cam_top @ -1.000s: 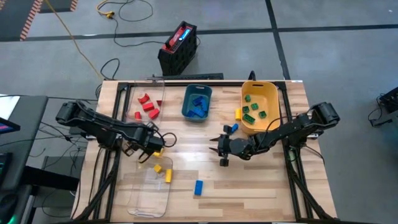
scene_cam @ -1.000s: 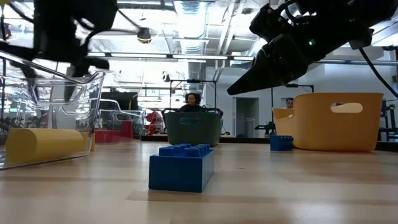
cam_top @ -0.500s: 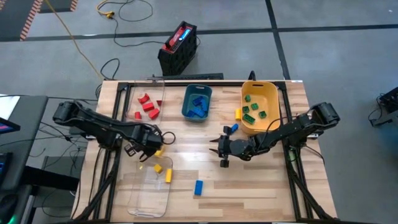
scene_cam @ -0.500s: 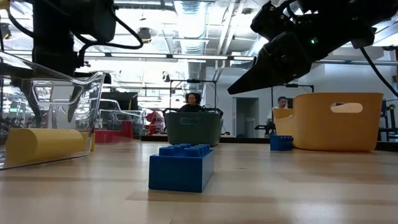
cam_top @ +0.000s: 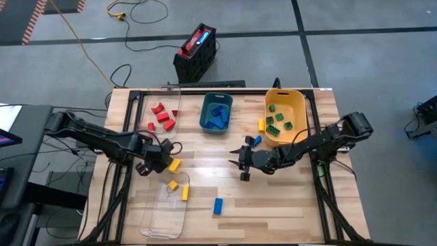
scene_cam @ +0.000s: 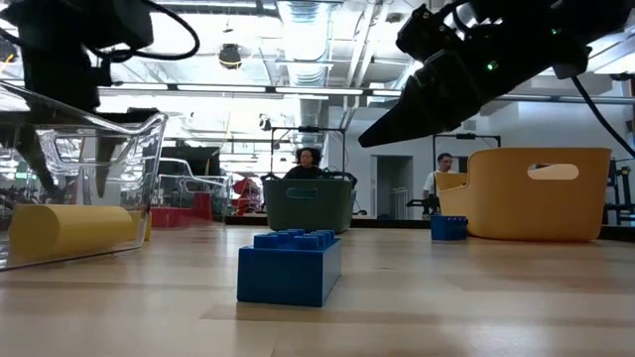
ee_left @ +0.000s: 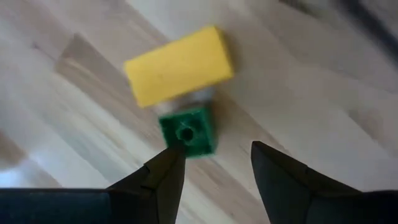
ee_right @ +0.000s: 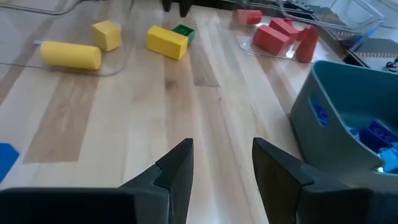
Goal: Sort blocks
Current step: Put the green game piece into the yellow bin
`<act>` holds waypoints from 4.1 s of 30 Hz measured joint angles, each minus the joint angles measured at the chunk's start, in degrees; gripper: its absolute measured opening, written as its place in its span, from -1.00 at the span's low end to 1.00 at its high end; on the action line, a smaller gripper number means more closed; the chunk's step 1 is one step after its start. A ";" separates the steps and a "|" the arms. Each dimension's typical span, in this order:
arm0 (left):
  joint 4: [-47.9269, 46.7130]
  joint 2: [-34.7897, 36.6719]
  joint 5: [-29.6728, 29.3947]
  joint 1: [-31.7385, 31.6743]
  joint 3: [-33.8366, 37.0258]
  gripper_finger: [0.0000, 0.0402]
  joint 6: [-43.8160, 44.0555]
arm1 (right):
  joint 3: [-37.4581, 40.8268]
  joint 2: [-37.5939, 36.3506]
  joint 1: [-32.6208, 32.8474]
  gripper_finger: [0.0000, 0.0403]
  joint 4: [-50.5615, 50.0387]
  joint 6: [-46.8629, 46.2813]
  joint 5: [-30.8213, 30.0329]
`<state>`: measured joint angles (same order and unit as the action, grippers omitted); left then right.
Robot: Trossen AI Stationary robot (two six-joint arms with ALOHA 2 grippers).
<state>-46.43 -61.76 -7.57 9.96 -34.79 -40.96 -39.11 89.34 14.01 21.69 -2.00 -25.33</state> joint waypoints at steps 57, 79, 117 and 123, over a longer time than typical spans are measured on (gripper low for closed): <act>12.89 -8.48 7.47 -10.72 4.20 -0.34 4.57 | 0.00 -0.02 0.21 -0.14 1.02 0.28 -0.02; 23.58 -1.22 -2.83 -11.08 -6.07 -0.31 11.71 | 0.02 -0.20 1.54 -0.14 -2.34 13.64 -2.09; 84.30 -29.44 26.11 -10.69 -8.67 -0.30 51.34 | -9.16 -0.02 5.11 0.08 -0.92 62.25 -1.72; 85.29 -29.44 25.21 -10.12 -9.83 -0.30 49.95 | -9.18 -0.02 4.55 0.05 1.30 62.56 -1.72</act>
<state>38.86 -91.20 17.64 -0.16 -44.62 8.99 -48.29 89.32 18.56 23.00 60.56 -27.05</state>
